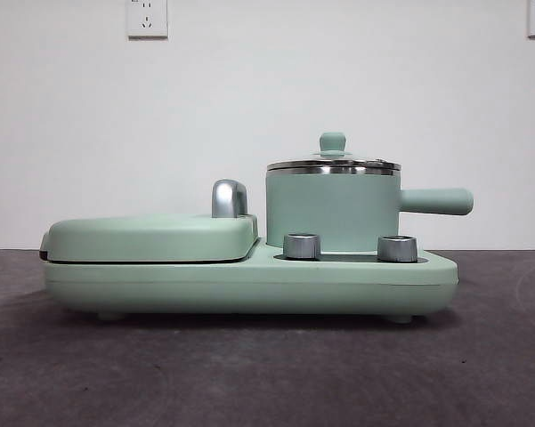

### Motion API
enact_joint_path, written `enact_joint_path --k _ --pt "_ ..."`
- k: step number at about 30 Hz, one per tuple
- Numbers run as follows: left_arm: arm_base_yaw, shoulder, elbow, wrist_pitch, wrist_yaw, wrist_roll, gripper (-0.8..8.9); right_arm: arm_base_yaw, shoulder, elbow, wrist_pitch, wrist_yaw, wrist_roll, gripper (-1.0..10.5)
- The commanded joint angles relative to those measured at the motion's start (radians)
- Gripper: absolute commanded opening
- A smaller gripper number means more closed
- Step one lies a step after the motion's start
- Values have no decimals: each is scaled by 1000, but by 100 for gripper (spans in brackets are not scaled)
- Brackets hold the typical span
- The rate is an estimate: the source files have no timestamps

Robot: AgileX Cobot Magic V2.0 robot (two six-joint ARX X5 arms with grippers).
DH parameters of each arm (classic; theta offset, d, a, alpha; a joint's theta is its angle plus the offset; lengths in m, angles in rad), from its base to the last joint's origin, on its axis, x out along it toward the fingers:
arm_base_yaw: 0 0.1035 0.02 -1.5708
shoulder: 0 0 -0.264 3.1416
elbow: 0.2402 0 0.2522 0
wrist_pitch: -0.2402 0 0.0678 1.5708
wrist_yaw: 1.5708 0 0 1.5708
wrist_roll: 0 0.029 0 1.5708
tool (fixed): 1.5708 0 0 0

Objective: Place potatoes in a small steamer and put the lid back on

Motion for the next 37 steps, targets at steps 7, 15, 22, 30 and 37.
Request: enact_joint_path --k 7,15,22,30,37 --pt "-8 -237 -194 41 -97 -31 131 8 3 7 14 -19 6 298" --pt "-8 -248 -196 6 -97 -32 6 8 2 7 18 -18 3 9" --pt "-8 -248 -196 13 -96 -32 6 8 2 8 18 -16 3 9" --pt "7 -250 -206 20 -94 -32 6 8 2 8 18 -16 3 9" --pt "251 -354 -428 298 -103 2 7 8 2 8 18 -16 3 9"
